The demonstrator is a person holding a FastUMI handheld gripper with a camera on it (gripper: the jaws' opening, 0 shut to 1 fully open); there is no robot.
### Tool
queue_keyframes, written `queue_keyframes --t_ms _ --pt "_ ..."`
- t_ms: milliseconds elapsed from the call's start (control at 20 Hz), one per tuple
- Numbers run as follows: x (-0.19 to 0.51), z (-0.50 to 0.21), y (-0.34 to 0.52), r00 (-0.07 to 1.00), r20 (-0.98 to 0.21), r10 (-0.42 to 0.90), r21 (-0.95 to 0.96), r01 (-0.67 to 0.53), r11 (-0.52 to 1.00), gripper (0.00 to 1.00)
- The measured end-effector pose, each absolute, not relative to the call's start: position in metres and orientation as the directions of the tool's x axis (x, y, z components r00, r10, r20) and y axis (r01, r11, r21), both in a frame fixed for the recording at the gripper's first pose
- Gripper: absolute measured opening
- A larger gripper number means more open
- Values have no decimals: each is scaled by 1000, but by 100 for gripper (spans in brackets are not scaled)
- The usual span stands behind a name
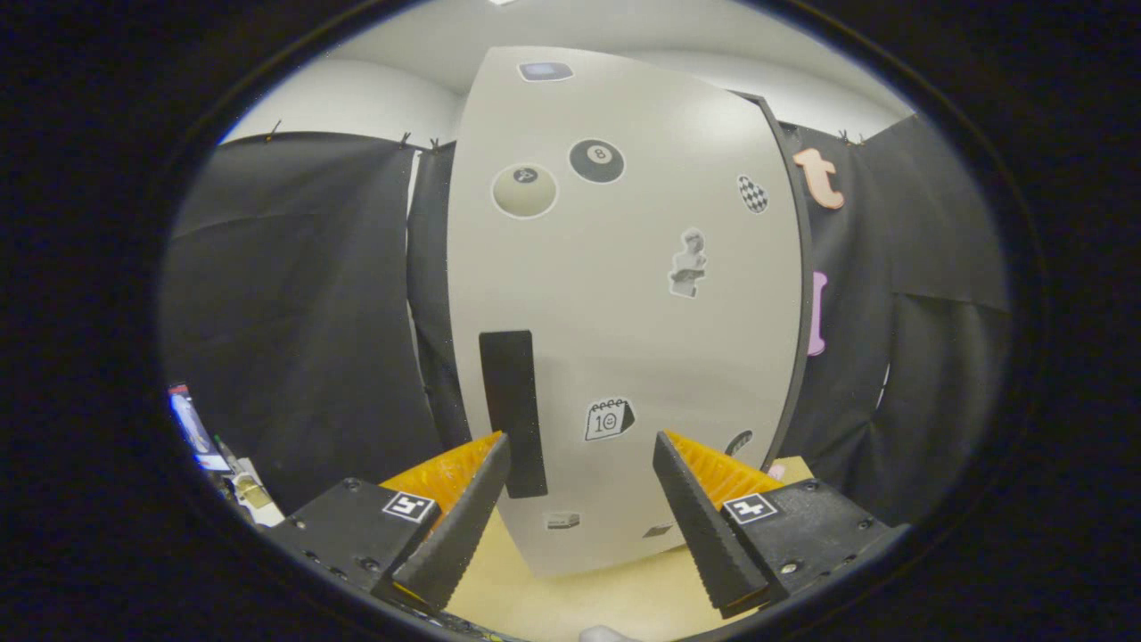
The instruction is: Open the shoe cabinet door, grab the shoes and put them into the shoe cabinet, then close the shoe cabinet door.
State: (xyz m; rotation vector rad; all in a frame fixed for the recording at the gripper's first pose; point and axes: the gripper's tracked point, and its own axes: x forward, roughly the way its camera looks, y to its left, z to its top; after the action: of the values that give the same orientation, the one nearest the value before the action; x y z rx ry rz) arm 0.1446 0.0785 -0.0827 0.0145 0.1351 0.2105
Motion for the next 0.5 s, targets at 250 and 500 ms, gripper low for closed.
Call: queue_keyframes --t_ms 250,500 --pt "135 -79 74 971 -131 199 42 -195 980 100" --pt "99 -60 53 984 -111 136 11 -136 991 100"
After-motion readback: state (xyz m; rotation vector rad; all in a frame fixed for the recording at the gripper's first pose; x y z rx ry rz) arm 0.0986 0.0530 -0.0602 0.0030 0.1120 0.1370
